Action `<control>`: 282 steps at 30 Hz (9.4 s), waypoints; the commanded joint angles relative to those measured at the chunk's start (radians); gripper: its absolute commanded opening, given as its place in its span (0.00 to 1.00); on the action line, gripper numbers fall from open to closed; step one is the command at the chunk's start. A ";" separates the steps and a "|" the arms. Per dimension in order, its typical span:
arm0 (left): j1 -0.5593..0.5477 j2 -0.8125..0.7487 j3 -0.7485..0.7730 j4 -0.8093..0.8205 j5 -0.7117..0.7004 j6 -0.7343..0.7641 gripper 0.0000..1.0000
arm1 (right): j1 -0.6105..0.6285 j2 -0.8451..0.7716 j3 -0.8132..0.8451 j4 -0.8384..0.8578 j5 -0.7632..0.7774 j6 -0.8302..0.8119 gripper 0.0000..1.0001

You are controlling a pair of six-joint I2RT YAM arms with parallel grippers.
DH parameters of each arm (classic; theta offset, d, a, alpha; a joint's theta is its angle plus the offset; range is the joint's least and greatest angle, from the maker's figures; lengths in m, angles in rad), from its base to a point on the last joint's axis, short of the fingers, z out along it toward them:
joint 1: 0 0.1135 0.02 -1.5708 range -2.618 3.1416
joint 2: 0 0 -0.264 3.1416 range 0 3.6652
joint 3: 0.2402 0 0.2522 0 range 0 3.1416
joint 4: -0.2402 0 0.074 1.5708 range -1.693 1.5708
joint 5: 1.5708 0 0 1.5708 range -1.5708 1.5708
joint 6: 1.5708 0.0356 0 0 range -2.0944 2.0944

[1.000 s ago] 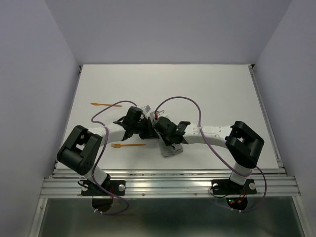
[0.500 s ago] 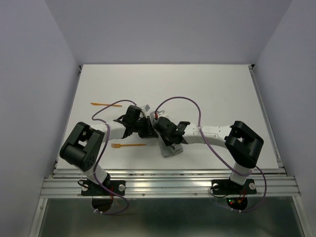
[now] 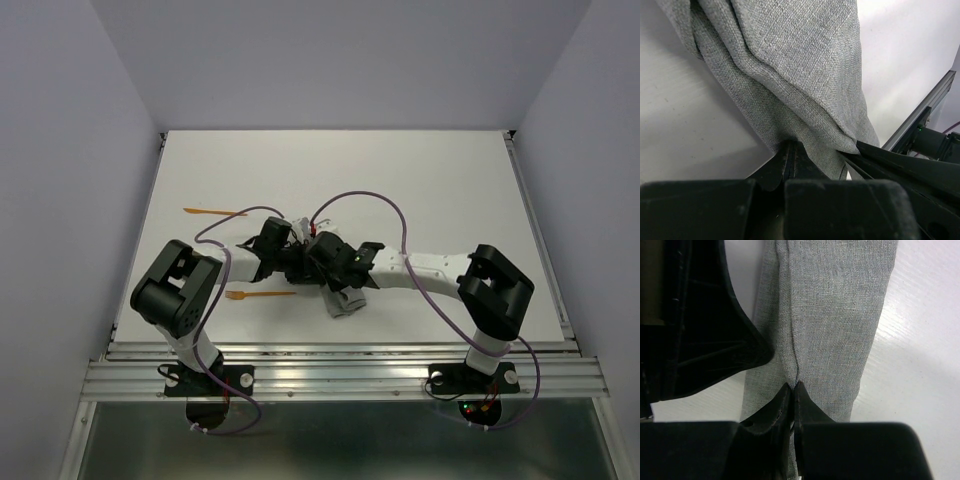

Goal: Fold the napkin into a case and place the utensils inside
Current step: Smooth out the smaller rectangle-folded napkin at the center of the board.

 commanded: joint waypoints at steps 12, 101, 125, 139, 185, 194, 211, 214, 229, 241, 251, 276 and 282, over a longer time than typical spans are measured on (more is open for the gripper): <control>-0.009 0.016 -0.058 0.092 0.037 -0.010 0.00 | 0.009 0.053 0.095 0.009 -0.055 0.037 0.04; 0.072 0.048 0.036 -0.024 0.044 -0.062 0.00 | -0.010 -0.143 -0.197 0.279 -0.231 0.118 0.01; 0.066 -0.028 0.051 -0.105 0.072 -0.015 0.00 | -0.010 -0.040 -0.247 0.318 -0.236 0.186 0.01; 0.083 0.079 -0.003 -0.009 0.098 -0.015 0.00 | -0.141 -0.169 -0.137 0.272 -0.251 0.176 0.06; 0.116 0.104 0.036 -0.070 0.133 0.061 0.00 | -0.205 0.110 0.015 0.346 -0.451 0.113 0.04; 0.116 0.104 0.039 -0.072 0.141 0.067 0.00 | -0.205 0.193 0.107 0.346 -0.425 0.141 0.03; 0.116 0.105 0.039 -0.069 0.141 0.068 0.00 | -0.205 0.297 0.238 0.354 -0.391 0.143 0.04; 0.116 0.099 0.037 -0.069 0.141 0.067 0.00 | -0.215 0.342 0.256 0.366 -0.374 0.150 0.04; 0.113 0.088 0.060 -0.073 0.187 0.082 0.00 | -0.269 0.224 0.015 0.367 -0.158 0.431 0.02; 0.060 0.102 0.114 -0.110 0.236 0.127 0.00 | -0.269 0.124 -0.088 0.389 -0.138 0.476 0.03; 0.046 0.104 0.117 -0.115 0.233 0.128 0.00 | -0.289 0.095 -0.008 0.392 -0.139 0.396 0.04; 0.040 0.107 0.117 -0.116 0.231 0.133 0.00 | -0.337 0.243 0.162 0.400 -0.143 0.390 0.05; 0.040 0.108 0.117 -0.116 0.233 0.134 0.00 | -0.346 0.260 0.167 0.400 -0.127 0.414 0.05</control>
